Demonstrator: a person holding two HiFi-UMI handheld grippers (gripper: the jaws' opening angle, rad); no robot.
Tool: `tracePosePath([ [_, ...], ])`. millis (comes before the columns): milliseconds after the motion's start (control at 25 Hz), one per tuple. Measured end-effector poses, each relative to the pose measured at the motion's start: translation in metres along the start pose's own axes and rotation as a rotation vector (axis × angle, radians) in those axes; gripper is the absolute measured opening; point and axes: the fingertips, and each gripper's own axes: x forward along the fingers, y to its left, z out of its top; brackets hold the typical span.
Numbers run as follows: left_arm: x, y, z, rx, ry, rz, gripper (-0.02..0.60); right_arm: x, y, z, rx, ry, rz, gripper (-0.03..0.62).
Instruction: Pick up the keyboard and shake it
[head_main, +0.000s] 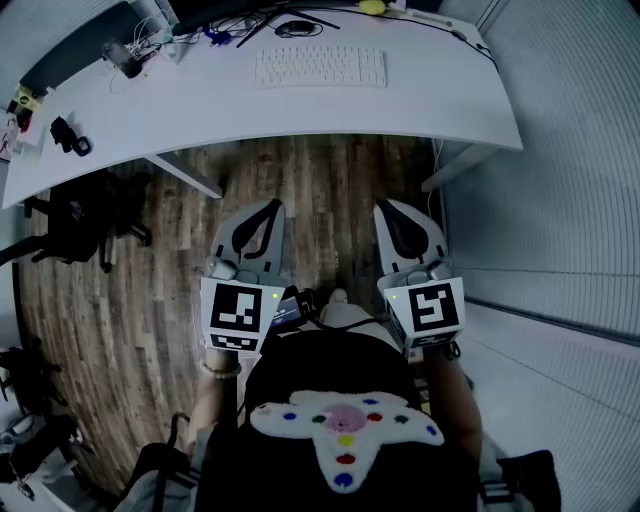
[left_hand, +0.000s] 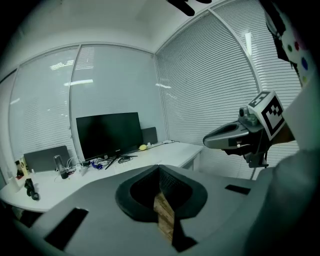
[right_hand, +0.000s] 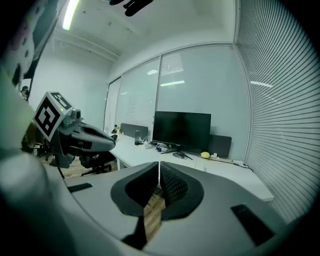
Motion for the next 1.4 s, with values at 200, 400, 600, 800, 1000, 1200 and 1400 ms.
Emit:
tracePosePath([
  [200, 0.005, -0.008, 0.004, 0.004, -0.002, 0.015, 0.017, -0.006, -0.015, -0.004, 0.029, -0.021, -0.010, 0.035],
  [400, 0.007, -0.012, 0.011, 0.006, -0.005, 0.027, 0.015, -0.006, -0.025, 0.002, 0.045, -0.035, -0.008, 0.036],
  [600, 0.010, -0.029, 0.012, 0.010, -0.010, 0.049, 0.017, -0.016, -0.037, -0.007, 0.057, -0.057, -0.003, 0.037],
  [800, 0.011, -0.039, 0.015, 0.011, -0.031, 0.071, 0.015, -0.026, -0.042, -0.012, 0.044, -0.067, 0.010, 0.037],
  [1000, 0.014, -0.052, 0.017, 0.008, -0.042, 0.080, 0.015, -0.034, -0.046, -0.017, 0.030, -0.076, 0.020, 0.037],
  [1200, 0.015, -0.051, 0.018, 0.023, -0.043, 0.084, 0.015, -0.031, -0.048, -0.020, 0.035, -0.076, 0.020, 0.037],
  [1400, 0.029, -0.036, 0.016, 0.015, -0.045, 0.077, 0.017, -0.015, -0.053, -0.019, 0.036, -0.081, 0.006, 0.037],
])
